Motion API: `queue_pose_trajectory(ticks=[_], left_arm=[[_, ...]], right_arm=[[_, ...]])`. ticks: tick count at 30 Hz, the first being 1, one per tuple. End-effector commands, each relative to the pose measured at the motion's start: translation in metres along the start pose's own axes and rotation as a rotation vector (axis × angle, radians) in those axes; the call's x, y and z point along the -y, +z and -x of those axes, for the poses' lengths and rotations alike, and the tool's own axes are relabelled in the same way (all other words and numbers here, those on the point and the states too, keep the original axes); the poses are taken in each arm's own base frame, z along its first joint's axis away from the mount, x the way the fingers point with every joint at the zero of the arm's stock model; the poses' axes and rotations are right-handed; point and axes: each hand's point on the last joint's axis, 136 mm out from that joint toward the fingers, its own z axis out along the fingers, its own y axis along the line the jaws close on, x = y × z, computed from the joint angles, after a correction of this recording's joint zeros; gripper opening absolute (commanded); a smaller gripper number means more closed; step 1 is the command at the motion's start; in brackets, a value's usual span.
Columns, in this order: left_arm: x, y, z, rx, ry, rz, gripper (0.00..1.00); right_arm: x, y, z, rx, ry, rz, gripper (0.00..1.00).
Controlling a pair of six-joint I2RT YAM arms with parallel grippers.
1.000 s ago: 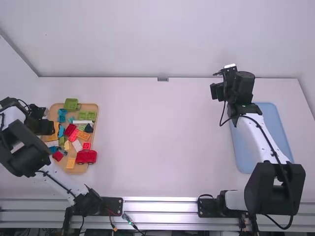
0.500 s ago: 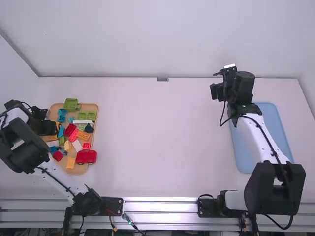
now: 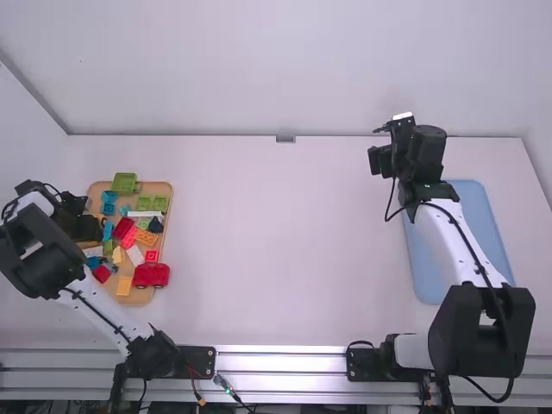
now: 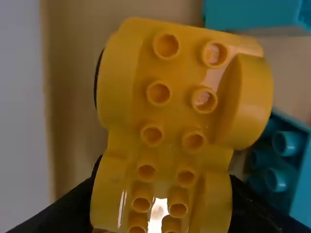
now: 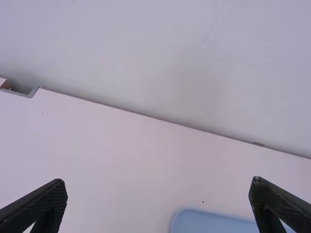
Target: Assemble lego blocks to make yellow taxi
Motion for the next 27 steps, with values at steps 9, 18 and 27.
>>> queue_pose_trajectory(ticks=[9,18,27], left_arm=[[0.004,0.004,-0.002,-0.017,0.004,-0.008,0.41],[0.008,-0.015,0.007,-0.029,0.015,-0.03,0.66],[0.004,0.008,0.001,-0.003,0.011,0.0,0.66]], right_arm=[[0.006,0.0,0.013,0.024,0.008,-0.013,0.99],[0.006,0.0,0.012,0.019,0.009,-0.012,0.99],[0.005,0.0,0.009,0.009,0.008,-0.007,0.99]])
